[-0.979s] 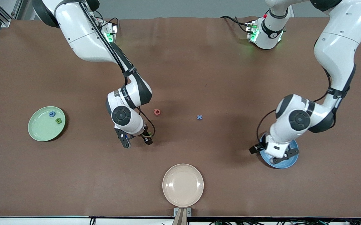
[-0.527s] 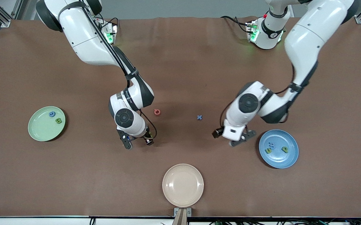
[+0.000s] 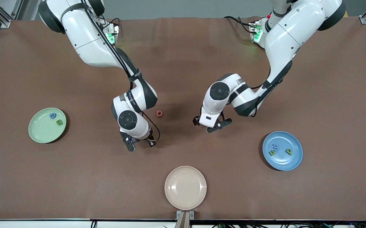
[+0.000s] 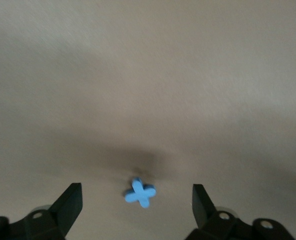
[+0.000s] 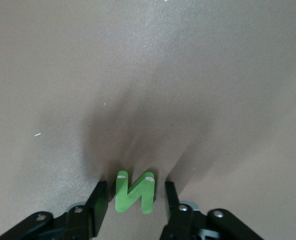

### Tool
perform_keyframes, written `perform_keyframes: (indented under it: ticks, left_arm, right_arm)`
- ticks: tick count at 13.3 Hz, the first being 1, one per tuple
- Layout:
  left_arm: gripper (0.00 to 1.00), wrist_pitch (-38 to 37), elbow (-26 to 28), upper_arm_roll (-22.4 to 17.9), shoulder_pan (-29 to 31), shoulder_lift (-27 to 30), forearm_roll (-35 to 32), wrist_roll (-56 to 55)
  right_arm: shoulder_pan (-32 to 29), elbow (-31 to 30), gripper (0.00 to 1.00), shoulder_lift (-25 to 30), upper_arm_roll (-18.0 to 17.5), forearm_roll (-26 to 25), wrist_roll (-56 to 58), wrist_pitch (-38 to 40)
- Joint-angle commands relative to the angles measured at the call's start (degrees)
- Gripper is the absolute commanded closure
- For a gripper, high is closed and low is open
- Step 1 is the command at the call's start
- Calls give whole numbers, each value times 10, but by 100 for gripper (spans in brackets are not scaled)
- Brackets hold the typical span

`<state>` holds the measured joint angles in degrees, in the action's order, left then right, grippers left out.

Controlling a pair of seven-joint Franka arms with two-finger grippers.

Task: Sort upper and lower case letters into plates
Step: 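Grasp the green N with the right gripper while the left gripper grasps the x, then place the N on the green plate while the left gripper places the x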

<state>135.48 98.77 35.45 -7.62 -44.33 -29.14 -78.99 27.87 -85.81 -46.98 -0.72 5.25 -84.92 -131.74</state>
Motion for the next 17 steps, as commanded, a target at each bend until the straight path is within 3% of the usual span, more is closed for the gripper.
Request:
perform_keyframes:
  ticks: [1, 5, 8, 9, 11, 13, 14, 16, 17]
  left_arm:
    - [14, 13, -4, -23, -33, -8, -10, -4]
    - [27, 14, -9, -47, -65, -16, -42, 2]
    - [35, 14, -13, -47, -64, -22, -42, 4]
    - [43, 14, -13, -47, -64, -23, -42, 4]
    - [53, 14, -13, -47, -63, -25, -42, 4]
    - [58, 12, -12, -47, -64, -25, -42, 1]
    - [66, 12, -11, -47, -63, -24, -41, -1]
    - [96, 12, -14, -47, -61, -25, -37, 0]
    - [100, 12, -16, -47, -57, -24, -33, 1]
  right_arm:
    - [9, 9, 61, -8, 7, -11, -11, 4]
    - [7, 9, 85, -7, 6, -16, 9, 6]
    - [-14, 13, 90, 15, 5, -11, 51, 32]
    - [-32, 13, 90, 37, 2, -10, 85, 88]
    - [-65, 1, 90, 95, 2, -7, 190, 180]
    - [-113, -53, 90, 168, 4, -8, 325, 221]
    - [-146, -90, 90, 206, 5, -13, 411, 227]
    - [-215, -146, 90, 256, 6, -23, 576, 228]
    - [-255, -160, 90, 266, 6, -33, 659, 228]
